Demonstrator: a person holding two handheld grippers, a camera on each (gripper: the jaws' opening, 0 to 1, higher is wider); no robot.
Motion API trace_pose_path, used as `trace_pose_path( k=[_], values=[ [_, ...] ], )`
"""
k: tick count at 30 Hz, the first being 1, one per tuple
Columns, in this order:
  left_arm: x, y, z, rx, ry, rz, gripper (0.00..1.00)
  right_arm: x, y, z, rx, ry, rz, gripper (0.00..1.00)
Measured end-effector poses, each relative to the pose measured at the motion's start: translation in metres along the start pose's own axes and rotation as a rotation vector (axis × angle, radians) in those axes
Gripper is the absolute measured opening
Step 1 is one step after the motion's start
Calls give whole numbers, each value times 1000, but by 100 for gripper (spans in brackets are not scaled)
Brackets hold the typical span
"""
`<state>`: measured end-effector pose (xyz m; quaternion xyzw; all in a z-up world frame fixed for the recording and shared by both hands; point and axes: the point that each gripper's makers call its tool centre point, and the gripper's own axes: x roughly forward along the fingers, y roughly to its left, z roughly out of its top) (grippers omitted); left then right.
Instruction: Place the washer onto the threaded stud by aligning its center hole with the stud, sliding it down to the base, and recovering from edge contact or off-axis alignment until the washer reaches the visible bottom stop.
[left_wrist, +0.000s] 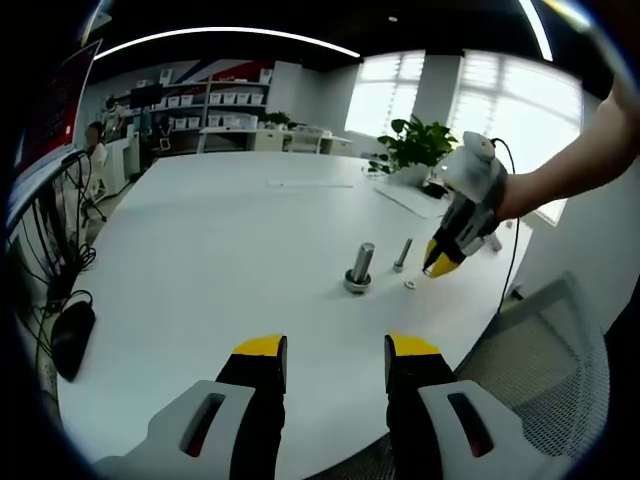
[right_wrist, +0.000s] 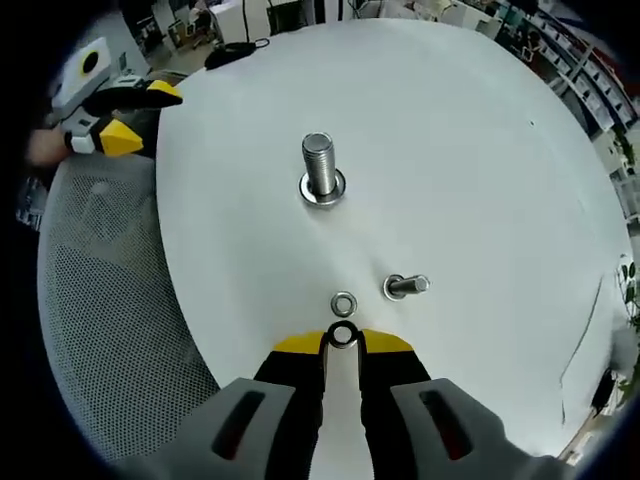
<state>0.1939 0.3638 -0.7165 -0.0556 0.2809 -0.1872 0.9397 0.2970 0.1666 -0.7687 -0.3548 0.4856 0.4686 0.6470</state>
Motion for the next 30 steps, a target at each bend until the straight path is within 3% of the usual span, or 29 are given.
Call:
trace_pose_path(
  k=[30],
  values=[
    [0,0,-1,1,3,-3,37,-28,-25,30,-41,-110,-77,14]
  ],
)
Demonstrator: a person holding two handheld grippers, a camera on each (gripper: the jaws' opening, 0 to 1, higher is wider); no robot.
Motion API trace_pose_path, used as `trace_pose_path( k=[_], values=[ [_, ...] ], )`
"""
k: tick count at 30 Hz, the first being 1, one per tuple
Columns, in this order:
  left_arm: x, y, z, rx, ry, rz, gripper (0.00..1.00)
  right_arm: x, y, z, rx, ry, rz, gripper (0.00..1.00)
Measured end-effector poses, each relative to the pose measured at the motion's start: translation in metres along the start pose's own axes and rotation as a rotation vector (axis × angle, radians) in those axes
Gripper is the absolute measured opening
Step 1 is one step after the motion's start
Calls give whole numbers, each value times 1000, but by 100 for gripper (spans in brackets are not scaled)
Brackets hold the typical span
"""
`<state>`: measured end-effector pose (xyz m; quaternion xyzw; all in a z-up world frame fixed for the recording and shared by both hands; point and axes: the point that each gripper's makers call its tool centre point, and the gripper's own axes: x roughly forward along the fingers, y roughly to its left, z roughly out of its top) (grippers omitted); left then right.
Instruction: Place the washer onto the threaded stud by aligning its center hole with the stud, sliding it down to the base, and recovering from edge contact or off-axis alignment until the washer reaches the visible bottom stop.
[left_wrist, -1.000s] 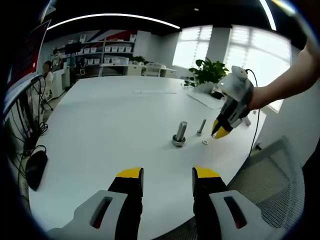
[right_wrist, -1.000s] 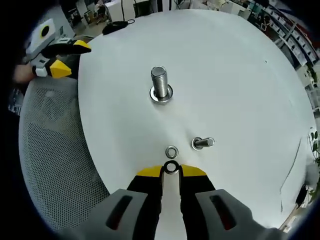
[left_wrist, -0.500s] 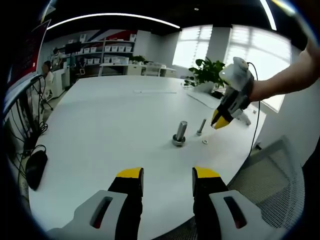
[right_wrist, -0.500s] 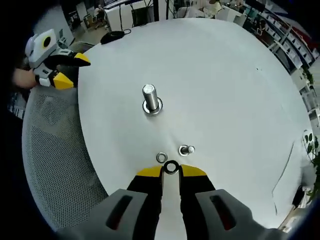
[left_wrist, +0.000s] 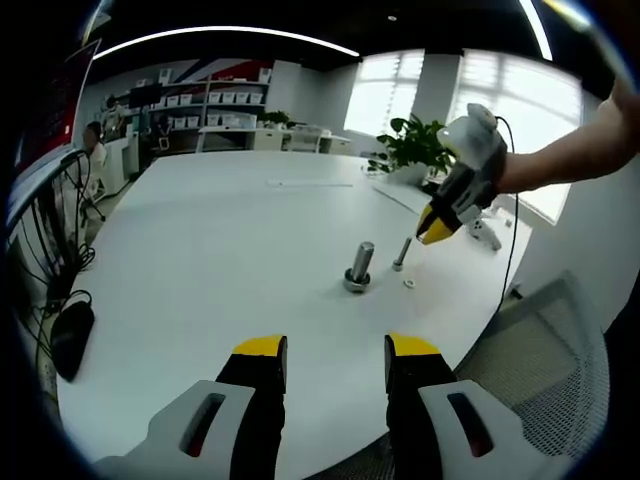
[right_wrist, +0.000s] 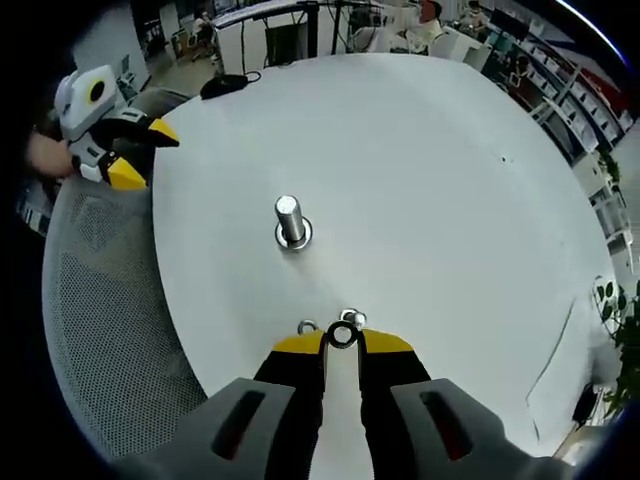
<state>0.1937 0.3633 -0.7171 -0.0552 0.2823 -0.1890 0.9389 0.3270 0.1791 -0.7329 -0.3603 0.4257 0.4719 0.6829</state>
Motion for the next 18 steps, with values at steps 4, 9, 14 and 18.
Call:
trace_pose_path(
  k=[4,9,14,18],
  values=[
    [0,0,0,0,0,0,37,1,-2,2,-16,-2,-8,14],
    [0,0,0,0,-1,2,37,4,-3,5,-28,-4,-15,14],
    [-1,0,0,0,-1,2,37,7,-7,4,-37,8,-22,14],
    [-1,1,0,-2,-1,3,37,8,-8,5,-35,10,-24,14]
  ],
)
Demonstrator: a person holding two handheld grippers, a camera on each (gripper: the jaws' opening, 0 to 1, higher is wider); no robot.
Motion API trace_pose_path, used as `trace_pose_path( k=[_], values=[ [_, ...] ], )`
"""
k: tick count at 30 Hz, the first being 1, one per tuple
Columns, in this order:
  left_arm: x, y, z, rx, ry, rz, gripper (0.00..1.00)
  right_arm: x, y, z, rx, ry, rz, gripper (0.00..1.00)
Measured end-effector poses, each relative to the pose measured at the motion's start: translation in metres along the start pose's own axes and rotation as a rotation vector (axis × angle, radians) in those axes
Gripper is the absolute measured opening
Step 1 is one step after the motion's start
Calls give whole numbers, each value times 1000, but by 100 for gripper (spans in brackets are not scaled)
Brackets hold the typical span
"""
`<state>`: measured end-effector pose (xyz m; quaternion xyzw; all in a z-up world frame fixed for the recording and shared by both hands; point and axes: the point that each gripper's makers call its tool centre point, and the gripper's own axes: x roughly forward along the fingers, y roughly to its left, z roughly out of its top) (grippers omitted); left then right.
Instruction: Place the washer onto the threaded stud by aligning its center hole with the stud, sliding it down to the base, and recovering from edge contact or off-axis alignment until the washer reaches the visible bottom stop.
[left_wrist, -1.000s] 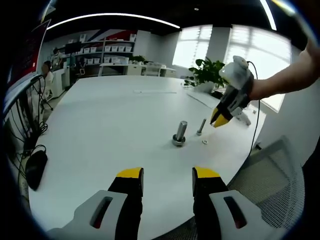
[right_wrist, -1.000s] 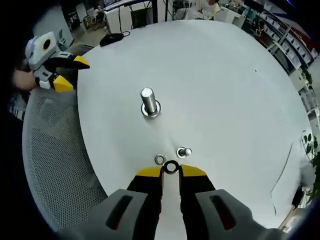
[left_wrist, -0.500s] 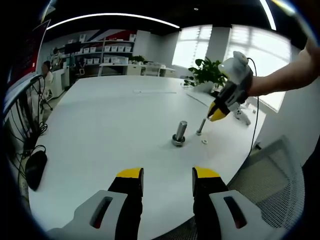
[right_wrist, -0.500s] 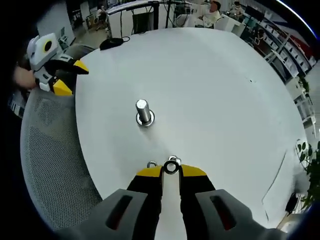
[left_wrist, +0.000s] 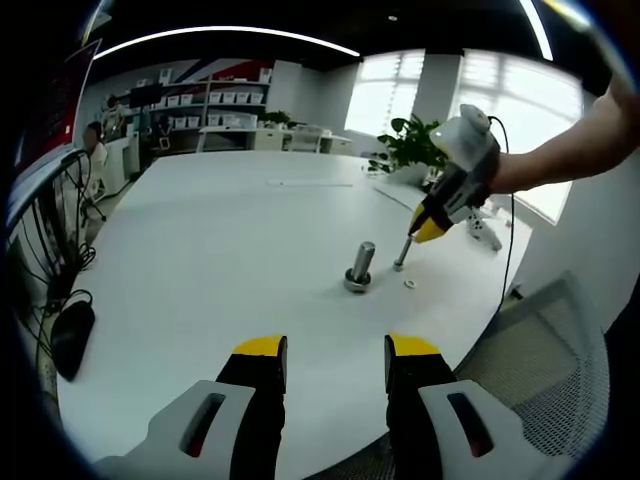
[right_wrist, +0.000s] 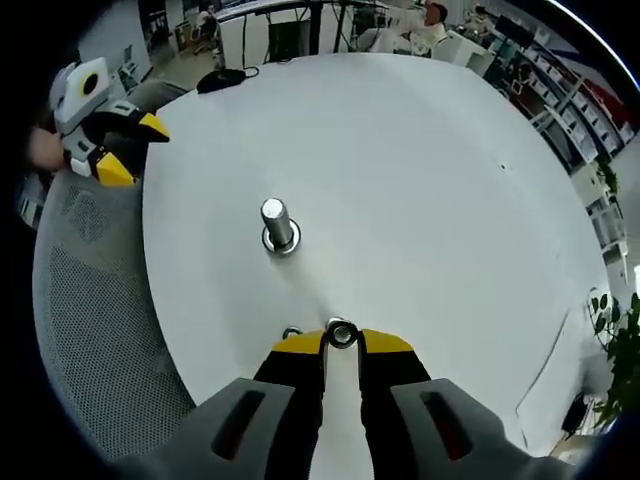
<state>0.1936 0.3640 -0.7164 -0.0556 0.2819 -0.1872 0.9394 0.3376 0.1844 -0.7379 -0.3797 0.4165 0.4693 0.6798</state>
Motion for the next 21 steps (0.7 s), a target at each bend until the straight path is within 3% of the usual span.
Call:
trace_pose_path(
  k=[21],
  values=[
    [1,0,-2,0,10,-5,37,23,1,-8,-13,65,36,14]
  ],
)
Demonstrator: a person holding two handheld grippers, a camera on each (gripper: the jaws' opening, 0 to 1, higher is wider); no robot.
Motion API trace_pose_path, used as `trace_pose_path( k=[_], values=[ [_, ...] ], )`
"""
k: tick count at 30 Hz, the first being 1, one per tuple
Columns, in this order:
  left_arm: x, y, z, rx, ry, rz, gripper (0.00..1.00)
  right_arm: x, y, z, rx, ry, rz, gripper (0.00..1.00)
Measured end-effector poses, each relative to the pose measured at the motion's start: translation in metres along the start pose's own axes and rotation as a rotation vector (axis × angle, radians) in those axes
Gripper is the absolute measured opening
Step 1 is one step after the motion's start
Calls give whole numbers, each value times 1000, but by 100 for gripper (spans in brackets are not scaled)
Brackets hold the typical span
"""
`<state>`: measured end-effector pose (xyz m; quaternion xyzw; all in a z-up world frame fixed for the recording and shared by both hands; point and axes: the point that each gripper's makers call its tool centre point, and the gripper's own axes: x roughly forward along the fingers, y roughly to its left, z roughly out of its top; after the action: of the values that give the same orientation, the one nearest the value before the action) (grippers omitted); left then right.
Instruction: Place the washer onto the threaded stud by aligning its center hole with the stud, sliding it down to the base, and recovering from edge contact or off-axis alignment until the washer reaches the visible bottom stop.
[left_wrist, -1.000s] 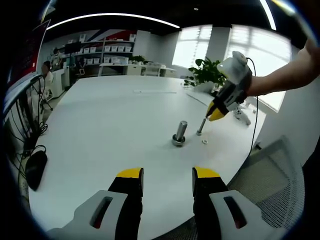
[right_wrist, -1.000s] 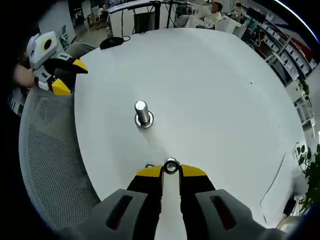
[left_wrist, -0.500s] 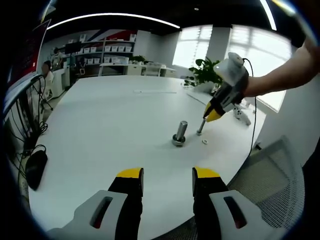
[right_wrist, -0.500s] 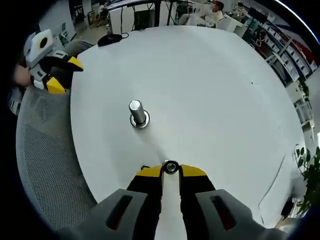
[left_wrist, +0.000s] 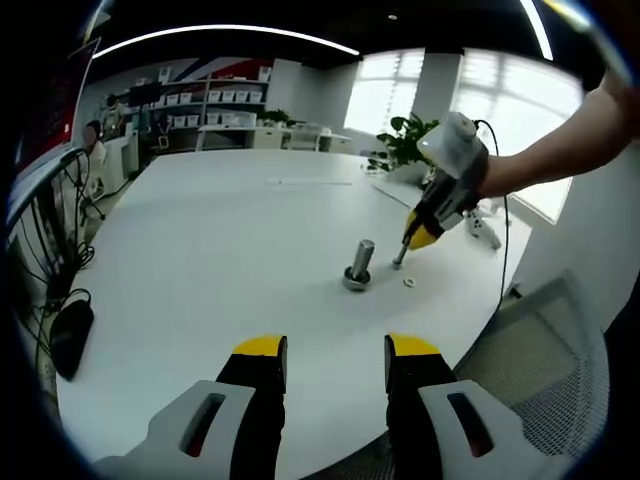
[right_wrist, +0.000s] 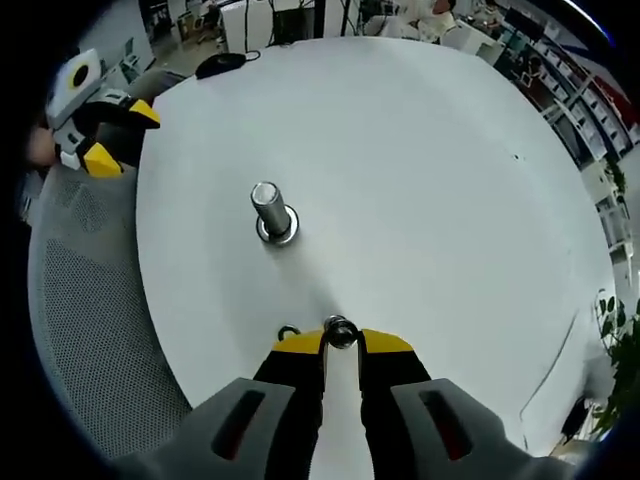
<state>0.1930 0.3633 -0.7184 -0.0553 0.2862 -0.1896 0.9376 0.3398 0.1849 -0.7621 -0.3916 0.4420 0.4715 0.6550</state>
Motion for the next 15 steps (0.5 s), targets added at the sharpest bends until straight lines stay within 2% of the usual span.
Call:
trace_pose_path(
  k=[15],
  values=[
    [0,0,0,0,3,1,37,15,-2,-7,6,40,29,14]
  ],
)
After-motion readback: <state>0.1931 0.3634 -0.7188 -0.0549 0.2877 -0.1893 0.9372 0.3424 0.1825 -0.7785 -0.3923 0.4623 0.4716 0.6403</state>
